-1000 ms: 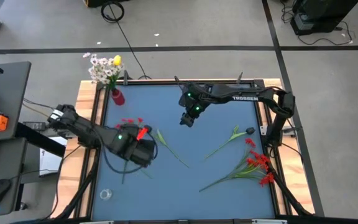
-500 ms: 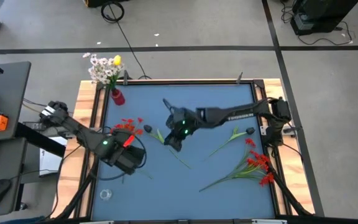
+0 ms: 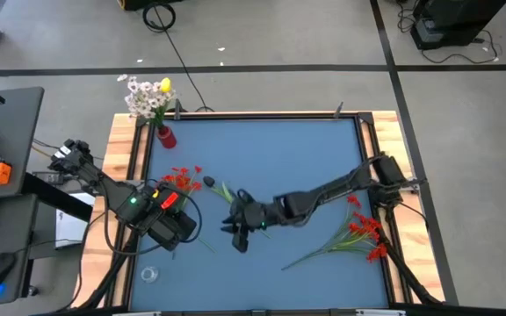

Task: Sort flowers into vase by color
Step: Put the yellow tulip into the red vase

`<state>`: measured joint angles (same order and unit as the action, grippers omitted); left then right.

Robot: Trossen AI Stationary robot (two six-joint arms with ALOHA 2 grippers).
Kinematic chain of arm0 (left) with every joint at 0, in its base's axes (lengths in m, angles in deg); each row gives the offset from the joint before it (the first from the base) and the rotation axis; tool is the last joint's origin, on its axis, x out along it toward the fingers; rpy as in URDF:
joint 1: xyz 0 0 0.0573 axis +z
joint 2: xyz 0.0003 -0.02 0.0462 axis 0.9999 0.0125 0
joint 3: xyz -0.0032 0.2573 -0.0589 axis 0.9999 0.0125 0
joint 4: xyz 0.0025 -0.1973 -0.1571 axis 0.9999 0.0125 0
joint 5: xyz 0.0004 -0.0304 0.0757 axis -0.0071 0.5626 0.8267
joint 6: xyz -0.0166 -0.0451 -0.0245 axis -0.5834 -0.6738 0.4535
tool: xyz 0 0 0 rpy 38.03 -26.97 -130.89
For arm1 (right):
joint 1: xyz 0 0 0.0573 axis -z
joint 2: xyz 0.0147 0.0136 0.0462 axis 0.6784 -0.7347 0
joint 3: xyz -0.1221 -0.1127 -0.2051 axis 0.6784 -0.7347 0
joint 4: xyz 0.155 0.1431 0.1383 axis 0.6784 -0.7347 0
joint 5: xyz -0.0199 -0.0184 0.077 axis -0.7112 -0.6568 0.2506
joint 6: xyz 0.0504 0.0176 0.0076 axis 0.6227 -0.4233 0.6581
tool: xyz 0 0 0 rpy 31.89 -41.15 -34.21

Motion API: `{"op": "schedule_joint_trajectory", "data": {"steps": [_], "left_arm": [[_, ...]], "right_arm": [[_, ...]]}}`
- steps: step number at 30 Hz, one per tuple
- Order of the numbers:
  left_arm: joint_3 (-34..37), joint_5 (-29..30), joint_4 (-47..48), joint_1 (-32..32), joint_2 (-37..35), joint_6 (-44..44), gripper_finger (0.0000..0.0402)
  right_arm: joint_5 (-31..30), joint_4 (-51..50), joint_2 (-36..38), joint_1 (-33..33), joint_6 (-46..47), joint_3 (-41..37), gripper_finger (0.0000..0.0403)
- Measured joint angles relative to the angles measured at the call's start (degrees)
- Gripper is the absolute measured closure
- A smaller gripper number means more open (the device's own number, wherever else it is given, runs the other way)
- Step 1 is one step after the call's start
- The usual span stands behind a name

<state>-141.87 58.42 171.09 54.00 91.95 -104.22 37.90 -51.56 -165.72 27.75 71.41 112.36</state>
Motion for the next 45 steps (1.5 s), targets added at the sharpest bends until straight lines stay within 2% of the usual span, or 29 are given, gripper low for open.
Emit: {"op": "schedule_joint_trajectory", "data": {"steps": [3,6,10,16,19,22,26,29,32,45], "left_arm": [[0.0,0.3,-1.6,0.1,0.0,3.4,0.0198],[0.0,0.2,-2.9,0.1,0.0,5.8,0.0198],[0.0,0.3,-4.0,0.1,0.0,7.2,0.0198],[0.0,0.1,-4.3,-0.6,0.0,6.6,0.0198],[0.0,-1.0,-4.5,-1.0,0.0,6.4,0.0198],[0.0,-1.8,-4.5,-1.4,0.0,6.1,0.0198],[0.0,-2.0,-4.0,-1.7,0.0,4.9,0.0198],[0.0,-1.9,-3.8,-1.7,0.0,4.8,0.0198],[0.0,-1.9,-3.6,-1.5,0.0,4.8,0.0198],[0.0,-0.8,-3.9,-0.2,0.0,3.5,0.0198]], "right_arm": [[-0.5,1.4,-2.3,-1.9,2.9,0.1,0.0279],[-0.6,2.3,-4.7,-3.9,-2.2,1.1,0.0279],[-0.9,0.9,-9.6,-6.1,-12.8,7.1,0.0279],[-5.5,-3.4,-18.7,-6.6,-15.2,18.4,0.0274],[-9.4,-5.7,-22.0,-6.2,-14.8,22.3,0.026],[-9.1,-6.4,-24.2,-5.3,-14.4,24.2,0.0239],[-7.1,-7.2,-24.9,-4.2,-12.8,24.3,0.0215],[-5.0,-9.1,-25.7,-3.4,-11.6,24.3,0.0211],[-2.8,-10.6,-26.0,-3.0,-11.9,24.1,0.0215],[-1.1,-14.3,-25.8,-1.7,-15.0,23.8,0.0246]]}}
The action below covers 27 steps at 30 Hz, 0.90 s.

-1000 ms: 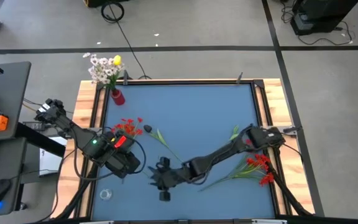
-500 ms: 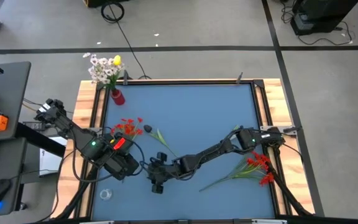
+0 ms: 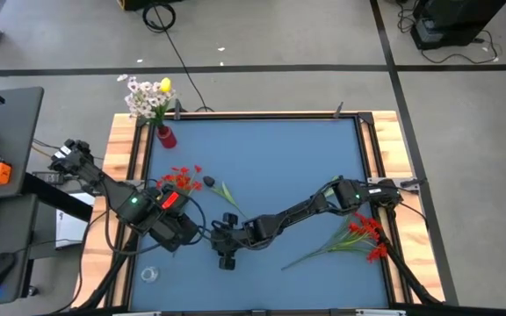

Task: Sort flowers into vase by color
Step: Put the yellow tulip into the red vase

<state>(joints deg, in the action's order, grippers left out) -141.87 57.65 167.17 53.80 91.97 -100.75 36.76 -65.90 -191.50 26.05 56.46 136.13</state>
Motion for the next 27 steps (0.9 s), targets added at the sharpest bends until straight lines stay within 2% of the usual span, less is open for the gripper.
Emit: {"op": "schedule_joint_trajectory", "data": {"steps": [5,9,13,18,22,25,27], "left_arm": [[0.0,0.0,-0.3,0.1,0.0,0.0,0.0198],[0.0,-0.1,-0.2,0.1,0.0,-0.1,0.0198],[0.0,-1.0,-0.3,0.1,0.0,-0.5,0.0198],[0.0,-1.0,-0.2,0.1,0.0,-0.8,0.0198],[0.0,-1.0,-0.4,0.1,0.0,-1.1,0.0198],[0.0,-1.0,-0.6,0.1,0.0,-1.3,0.0198],[0.0,-1.0,-0.7,0.1,0.0,-1.3,0.0198]], "right_arm": [[0.3,-0.2,0.2,0.5,0.7,-0.6,0.0275],[1.4,-1.5,0.4,0.7,3.4,-0.6,0.033],[4.5,-7.3,1.0,0.9,8.5,1.1,0.0389],[7.0,-25.3,1.8,0.3,15.4,7.1,0.0388],[9.6,-37.6,2.1,-0.2,16.6,12.9,0.0396],[13.2,-41.0,2.4,-0.4,17.1,15.6,0.0394],[13.7,-40.9,2.4,-0.5,17.8,15.8,0.0378]]}}
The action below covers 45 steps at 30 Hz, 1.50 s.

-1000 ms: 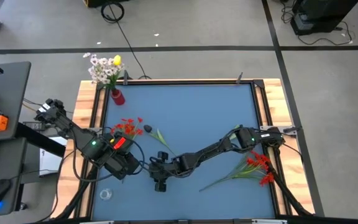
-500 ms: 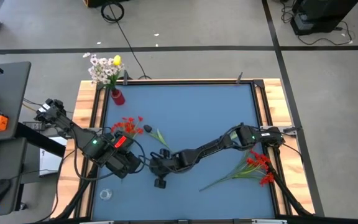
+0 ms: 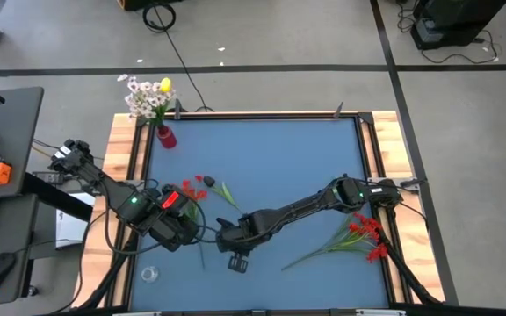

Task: Sort flowers into vase by color
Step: Put the yellow tulip into the red vase

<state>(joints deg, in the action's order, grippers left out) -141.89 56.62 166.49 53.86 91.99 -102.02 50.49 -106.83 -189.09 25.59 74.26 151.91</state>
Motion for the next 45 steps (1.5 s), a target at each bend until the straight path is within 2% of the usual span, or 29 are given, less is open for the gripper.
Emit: {"op": "schedule_joint_trajectory", "data": {"steps": [7,10,12,15,22,25,33,36,40,45], "left_arm": [[0.0,0.0,-0.8,-0.1,0.0,0.0,0.0198],[0.0,0.0,-0.8,-0.1,0.0,0.0,0.0198],[0.0,0.0,-0.8,-0.1,0.0,0.0,0.0198],[0.0,0.0,-0.6,-0.1,0.0,0.0,0.0198],[0.0,-0.5,-0.7,-0.1,0.0,0.0,0.0198],[0.0,-0.6,-0.7,-0.1,0.0,0.0,0.0198],[0.0,-0.6,-0.3,-0.1,0.0,0.4,0.0198],[0.0,-0.6,-0.1,-0.1,0.0,1.1,0.0198],[0.0,-0.7,0.2,-0.1,0.0,1.2,0.0198],[0.0,-0.8,0.6,-0.1,-0.9,1.2,0.0198]], "right_arm": [[-0.3,2.4,0.0,0.5,2.0,-1.5,0.0262],[-2.9,4.2,0.0,0.7,1.8,-1.9,0.022],[-5.1,10.2,-0.8,0.7,-0.5,-1.8,0.0204],[-5.1,17.9,-3.3,0.7,-2.6,-1.8,0.02],[-12.0,23.9,-6.4,0.8,-7.7,-1.6,0.0228],[-12.0,23.3,-7.2,1.0,-9.5,-1.7,0.0248],[-11.0,19.7,-7.6,1.2,-9.6,-1.5,0.0345],[-9.1,19.2,-7.6,1.7,-9.6,-1.5,0.039],[-6.6,18.5,-7.6,2.2,-5.4,-1.5,0.0395],[2.9,18.2,-5.6,4.3,5.4,-1.9,0.0398]]}}
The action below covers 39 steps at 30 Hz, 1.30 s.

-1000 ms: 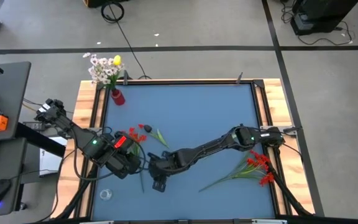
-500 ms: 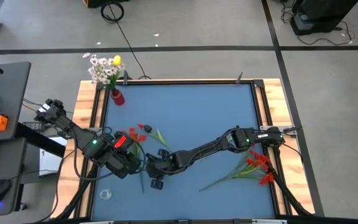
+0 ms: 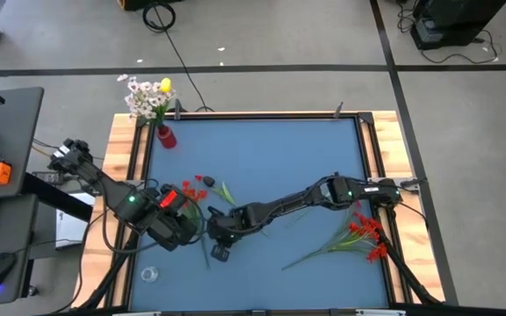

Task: Sort flowers into vase by color
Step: Put the yellow tulip into the red vase

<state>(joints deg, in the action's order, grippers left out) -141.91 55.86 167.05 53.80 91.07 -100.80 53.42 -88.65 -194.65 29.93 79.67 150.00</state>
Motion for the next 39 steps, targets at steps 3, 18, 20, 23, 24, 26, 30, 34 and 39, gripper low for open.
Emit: {"op": "schedule_joint_trajectory", "data": {"steps": [3,18,20,23,24,26,30,34,39], "left_arm": [[0.0,0.0,-0.2,0.0,-0.9,-0.3,0.0198],[0.0,5.9,-0.1,-2.3,-7.8,-1.5,0.0198],[0.0,8.3,0.0,-3.0,-9.0,-2.1,0.0198],[0.0,12.5,0.0,-4.4,-10.5,-3.3,0.0198],[0.0,13.7,0.0,-5.0,-11.0,-3.6,0.0198],[0.0,15.6,0.0,-6.1,-11.9,-4.1,0.0198],[0.0,18.2,0.0,-8.1,-13.0,-4.7,0.0198],[0.0,19.6,0.0,-9.1,-13.5,-4.8,0.0198],[0.0,21.8,0.1,-9.1,-14.1,-5.2,0.0198]], "right_arm": [[5.5,0.0,1.7,1.3,6.0,-0.3,0.0399],[31.2,15.4,8.5,8.8,19.2,0.1,0.0402],[34.4,16.8,8.3,9.1,20.5,0.1,0.0402],[37.1,17.5,8.3,9.3,21.0,0.1,0.0402],[37.2,17.3,8.4,9.3,20.9,0.1,0.0402],[37.1,16.9,8.4,9.3,20.9,0.1,0.0402],[37.3,13.5,8.4,9.3,19.7,0.1,0.0402],[44.2,13.4,8.3,9.2,18.6,0.1,0.0402],[55.1,21.6,8.4,9.0,20.2,0.1,0.0402]]}}
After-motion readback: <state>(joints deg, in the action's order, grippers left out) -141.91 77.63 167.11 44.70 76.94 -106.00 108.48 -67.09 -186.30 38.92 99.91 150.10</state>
